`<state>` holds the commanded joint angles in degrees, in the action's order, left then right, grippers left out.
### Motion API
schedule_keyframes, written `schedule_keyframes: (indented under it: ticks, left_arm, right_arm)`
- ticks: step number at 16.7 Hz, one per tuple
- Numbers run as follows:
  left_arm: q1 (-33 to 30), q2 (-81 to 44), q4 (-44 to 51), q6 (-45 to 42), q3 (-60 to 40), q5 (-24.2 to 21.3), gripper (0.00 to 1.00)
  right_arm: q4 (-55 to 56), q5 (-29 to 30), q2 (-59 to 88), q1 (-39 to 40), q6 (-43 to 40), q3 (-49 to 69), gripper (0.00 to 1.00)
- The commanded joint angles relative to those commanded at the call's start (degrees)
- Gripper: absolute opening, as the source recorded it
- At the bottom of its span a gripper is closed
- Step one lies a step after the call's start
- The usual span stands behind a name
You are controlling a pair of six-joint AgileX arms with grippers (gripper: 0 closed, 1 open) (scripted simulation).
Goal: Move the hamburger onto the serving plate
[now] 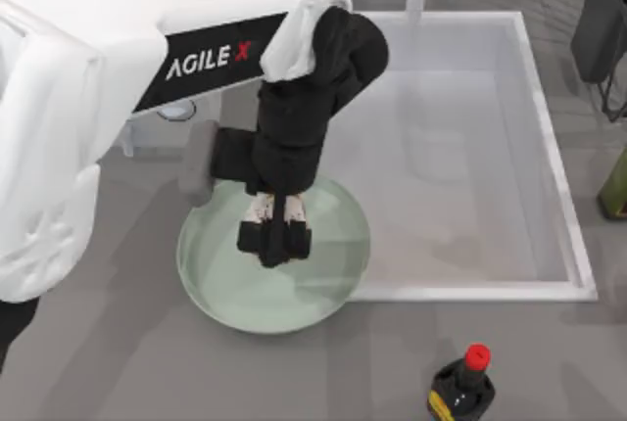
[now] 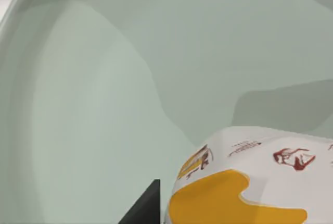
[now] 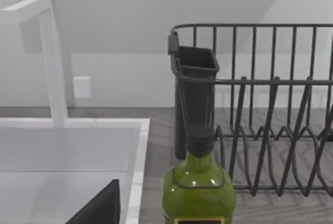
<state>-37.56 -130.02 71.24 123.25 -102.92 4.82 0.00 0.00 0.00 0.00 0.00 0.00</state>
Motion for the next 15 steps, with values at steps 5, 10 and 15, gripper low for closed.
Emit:
schedule_keyframes:
  ticks: [5, 10, 15]
  left_arm:
    - [0.0, 0.0, 0.0, 0.0, 0.0, 0.0, 0.15]
    - [0.0, 0.0, 0.0, 0.0, 0.0, 0.0, 0.53]
    - [0.0, 0.0, 0.0, 0.0, 0.0, 0.0, 0.9]
  right_arm:
    - [0.0, 0.0, 0.0, 0.0, 0.0, 0.0, 1.0]
    - [0.0, 0.0, 0.0, 0.0, 0.0, 0.0, 1.0]
    - [0.0, 0.0, 0.0, 0.0, 0.0, 0.0, 1.0]
